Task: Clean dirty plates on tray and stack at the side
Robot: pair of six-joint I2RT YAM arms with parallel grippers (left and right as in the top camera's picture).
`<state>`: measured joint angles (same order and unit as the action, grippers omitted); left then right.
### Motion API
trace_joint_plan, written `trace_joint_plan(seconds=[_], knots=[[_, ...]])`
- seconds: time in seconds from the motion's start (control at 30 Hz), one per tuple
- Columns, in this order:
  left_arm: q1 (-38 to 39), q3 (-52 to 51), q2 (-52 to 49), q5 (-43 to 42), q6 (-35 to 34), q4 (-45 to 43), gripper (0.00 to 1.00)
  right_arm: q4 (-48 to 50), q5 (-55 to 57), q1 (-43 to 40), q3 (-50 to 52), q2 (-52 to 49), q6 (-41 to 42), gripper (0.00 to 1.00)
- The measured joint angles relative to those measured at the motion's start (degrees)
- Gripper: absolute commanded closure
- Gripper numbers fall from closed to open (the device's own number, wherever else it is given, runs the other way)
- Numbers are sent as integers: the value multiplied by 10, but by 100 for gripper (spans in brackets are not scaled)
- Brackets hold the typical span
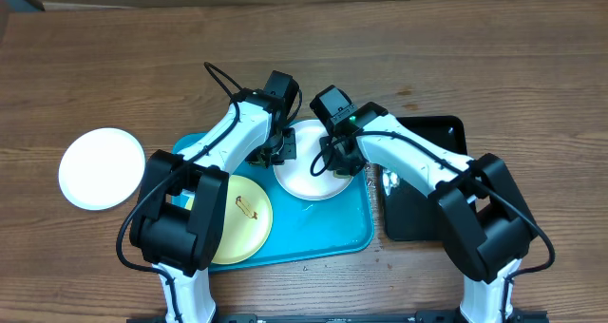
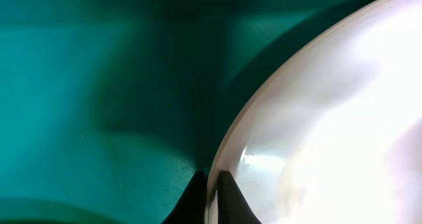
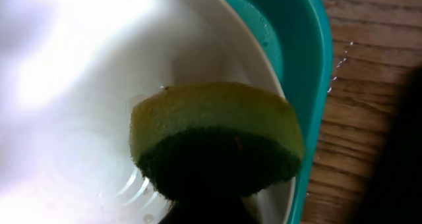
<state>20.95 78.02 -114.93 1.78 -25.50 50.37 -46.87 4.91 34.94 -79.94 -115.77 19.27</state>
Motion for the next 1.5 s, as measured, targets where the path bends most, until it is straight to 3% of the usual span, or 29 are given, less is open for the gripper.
trace_joint_plan(seconds=[0.17,0.37,1.03,1.27,1.5], knots=[[0,0,0,0,0,0,96,3,0,0,-3,-13,9,91],[0,0,0,0,0,0,96,3,-9,0,-7,-16,31,96],[0,0,0,0,0,0,96,25,-130,-7,-8,-19,88,96],[0,0,0,0,0,0,96,-14,-217,-21,-37,-21,33,96],[0,0,0,0,0,1,96,-54,-246,-86,-87,5,-3,96]])
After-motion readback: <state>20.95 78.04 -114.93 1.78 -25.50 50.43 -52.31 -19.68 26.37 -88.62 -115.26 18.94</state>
